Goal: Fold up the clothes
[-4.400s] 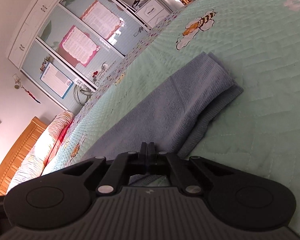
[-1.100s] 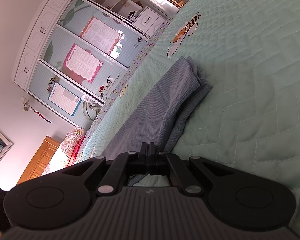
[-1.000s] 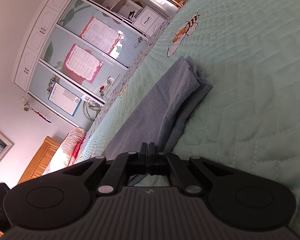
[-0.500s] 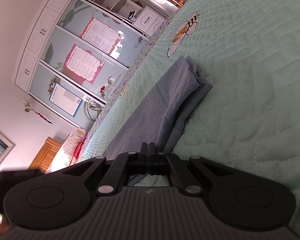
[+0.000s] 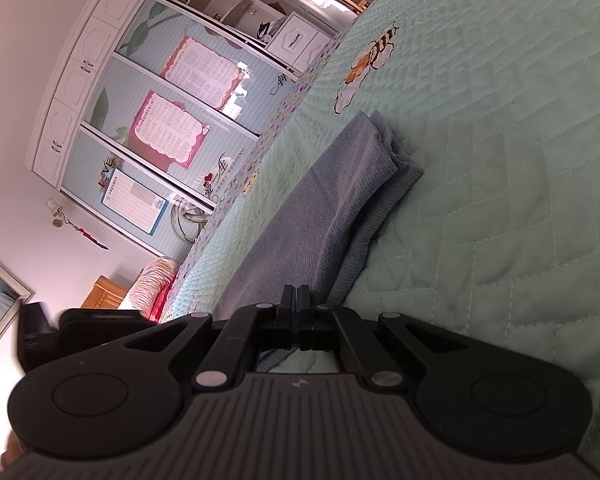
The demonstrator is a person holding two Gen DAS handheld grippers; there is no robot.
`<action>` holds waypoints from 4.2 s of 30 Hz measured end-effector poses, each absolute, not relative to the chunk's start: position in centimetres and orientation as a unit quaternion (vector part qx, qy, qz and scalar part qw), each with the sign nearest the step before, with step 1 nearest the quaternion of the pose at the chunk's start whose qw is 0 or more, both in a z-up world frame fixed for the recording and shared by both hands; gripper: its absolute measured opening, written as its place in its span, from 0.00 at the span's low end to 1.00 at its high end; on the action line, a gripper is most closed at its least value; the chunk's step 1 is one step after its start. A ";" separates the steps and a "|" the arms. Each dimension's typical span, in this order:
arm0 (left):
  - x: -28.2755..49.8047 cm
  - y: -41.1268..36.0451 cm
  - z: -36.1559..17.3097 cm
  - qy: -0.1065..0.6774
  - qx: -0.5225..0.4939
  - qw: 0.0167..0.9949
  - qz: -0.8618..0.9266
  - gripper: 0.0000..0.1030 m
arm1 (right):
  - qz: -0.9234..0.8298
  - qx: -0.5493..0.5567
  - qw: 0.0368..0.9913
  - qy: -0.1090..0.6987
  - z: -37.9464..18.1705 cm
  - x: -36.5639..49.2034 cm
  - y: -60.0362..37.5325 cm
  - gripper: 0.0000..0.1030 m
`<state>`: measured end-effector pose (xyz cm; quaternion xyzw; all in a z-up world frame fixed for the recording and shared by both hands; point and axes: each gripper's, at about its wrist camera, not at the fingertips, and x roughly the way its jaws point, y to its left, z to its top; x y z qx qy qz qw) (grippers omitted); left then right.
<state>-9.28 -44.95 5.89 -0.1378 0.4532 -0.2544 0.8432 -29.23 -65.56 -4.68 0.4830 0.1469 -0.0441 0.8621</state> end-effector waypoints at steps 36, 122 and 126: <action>-10.3 -44.1 2.1 0.476 -0.159 0.826 -0.259 0.04 | -0.146 0.565 0.803 0.125 -5.0 -28.7 -70.3 0.05; -15.3 -15.2 6.3 0.363 -0.448 0.754 -0.316 0.47 | 0.093 -0.222 0.934 0.264 6.7 -16.3 -31.5 0.05; -15.3 -13.4 5.9 0.366 -0.430 0.758 -0.326 0.48 | 0.078 -0.278 0.916 0.278 3.8 -15.8 -29.0 0.06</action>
